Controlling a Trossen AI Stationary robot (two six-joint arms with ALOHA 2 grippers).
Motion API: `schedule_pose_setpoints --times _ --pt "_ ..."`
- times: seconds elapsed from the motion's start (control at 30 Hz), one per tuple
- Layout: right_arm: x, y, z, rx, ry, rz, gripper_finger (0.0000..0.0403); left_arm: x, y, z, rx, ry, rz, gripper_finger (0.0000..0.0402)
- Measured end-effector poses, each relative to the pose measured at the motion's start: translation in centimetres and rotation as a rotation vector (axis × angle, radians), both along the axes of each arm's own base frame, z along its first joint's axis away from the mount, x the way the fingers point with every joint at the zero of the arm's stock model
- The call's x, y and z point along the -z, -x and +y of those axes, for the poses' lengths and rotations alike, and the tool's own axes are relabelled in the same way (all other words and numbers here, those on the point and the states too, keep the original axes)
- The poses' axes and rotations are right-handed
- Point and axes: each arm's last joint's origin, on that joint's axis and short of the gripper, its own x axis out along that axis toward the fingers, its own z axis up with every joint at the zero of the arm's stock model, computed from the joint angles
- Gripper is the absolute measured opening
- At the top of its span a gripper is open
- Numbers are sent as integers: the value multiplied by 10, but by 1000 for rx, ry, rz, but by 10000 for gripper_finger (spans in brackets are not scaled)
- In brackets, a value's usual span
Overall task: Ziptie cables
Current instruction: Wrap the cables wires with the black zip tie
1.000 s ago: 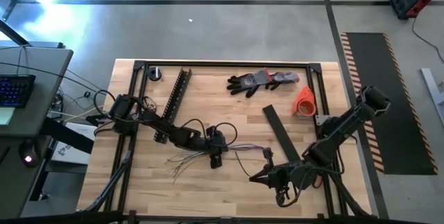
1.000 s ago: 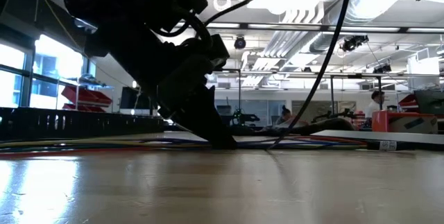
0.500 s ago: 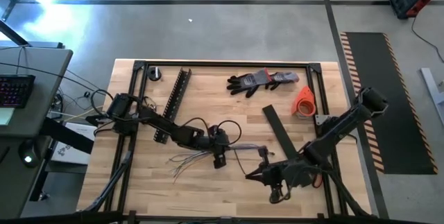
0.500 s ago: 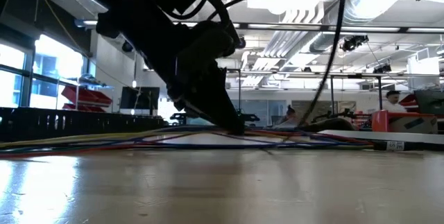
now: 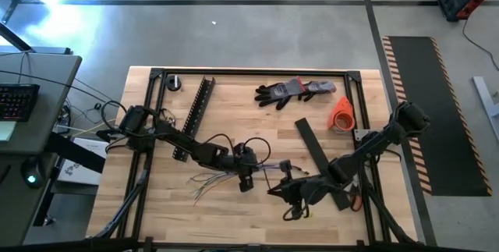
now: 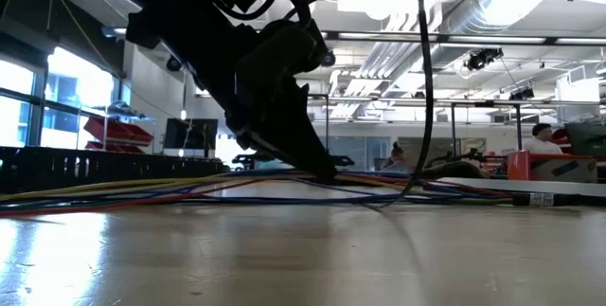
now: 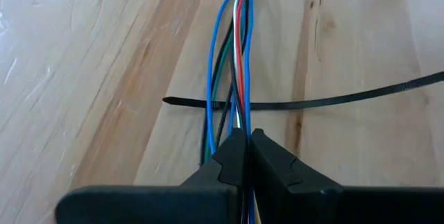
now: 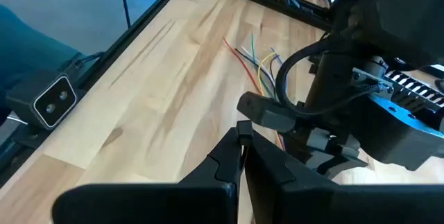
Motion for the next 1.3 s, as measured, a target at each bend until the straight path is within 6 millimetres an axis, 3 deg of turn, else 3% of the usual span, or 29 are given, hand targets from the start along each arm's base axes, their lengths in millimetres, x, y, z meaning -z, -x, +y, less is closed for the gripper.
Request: schedule_pose_setpoints --times 0.17,0.37,0.53,0.7,0.87,1.0,1.17,1.3 --pt "0 -1 -2 8 -2 -4 0 1 1 1 5 -30 7 31" --pt "-3 1 4 -17 -2 -27 0 1 0 4 42 -84 15 126" --pt "-18 10 6 -41 -24 -65 0 7 0 7 54 -112 28 195" --pt "-27 18 10 -66 -33 -92 0 24 -1 11 35 -103 81 215" --pt "-31 24 16 -100 -25 -113 0 34 -1 16 23 -100 122 194" --pt "-41 32 18 -126 -34 -142 0 38 0 25 13 -56 173 133" --pt "-55 45 22 -162 -58 -179 0 40 -2 33 27 -7 184 25" --pt "-55 47 24 -169 -64 -179 0 38 -4 33 34 -9 184 8"
